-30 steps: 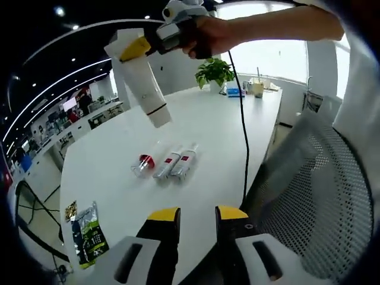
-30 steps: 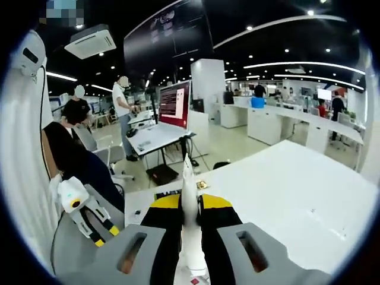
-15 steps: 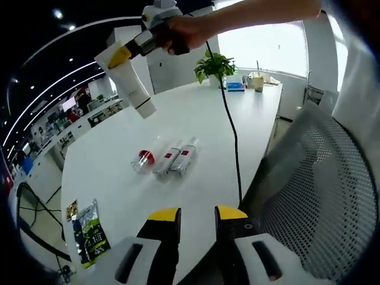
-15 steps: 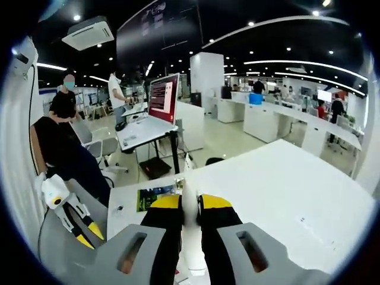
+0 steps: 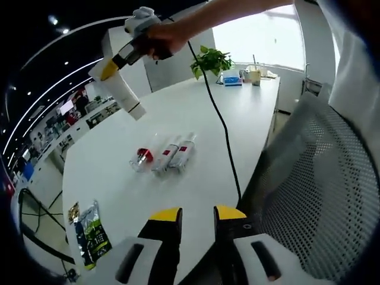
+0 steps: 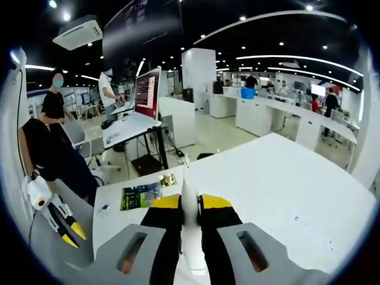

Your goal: Arrange the skincare products in the storage area until every visible bottle or jar stands upright without overlapping.

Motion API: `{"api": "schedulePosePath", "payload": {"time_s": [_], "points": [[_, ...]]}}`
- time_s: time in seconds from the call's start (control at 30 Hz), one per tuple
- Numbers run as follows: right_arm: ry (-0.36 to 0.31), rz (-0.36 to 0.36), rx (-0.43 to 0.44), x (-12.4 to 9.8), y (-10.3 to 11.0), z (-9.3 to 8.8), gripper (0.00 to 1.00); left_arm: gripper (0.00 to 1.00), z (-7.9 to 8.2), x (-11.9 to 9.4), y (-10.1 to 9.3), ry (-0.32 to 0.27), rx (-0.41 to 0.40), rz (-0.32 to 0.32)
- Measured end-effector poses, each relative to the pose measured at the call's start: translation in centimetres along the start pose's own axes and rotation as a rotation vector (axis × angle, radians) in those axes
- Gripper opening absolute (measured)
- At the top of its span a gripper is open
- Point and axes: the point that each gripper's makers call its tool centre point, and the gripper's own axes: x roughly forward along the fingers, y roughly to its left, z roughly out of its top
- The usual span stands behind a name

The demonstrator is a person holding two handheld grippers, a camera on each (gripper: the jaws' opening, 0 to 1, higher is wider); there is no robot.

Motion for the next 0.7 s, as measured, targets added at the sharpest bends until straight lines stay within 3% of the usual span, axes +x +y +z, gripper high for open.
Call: {"api": "schedulePosePath", "payload": {"time_s": [0.7], "points": [[0.067,-0.012,0.006,3.4,-3.6,-2.7,0.09,0.20,-0.9,0.3,0.6,0.049,0.015,0.027]]}}
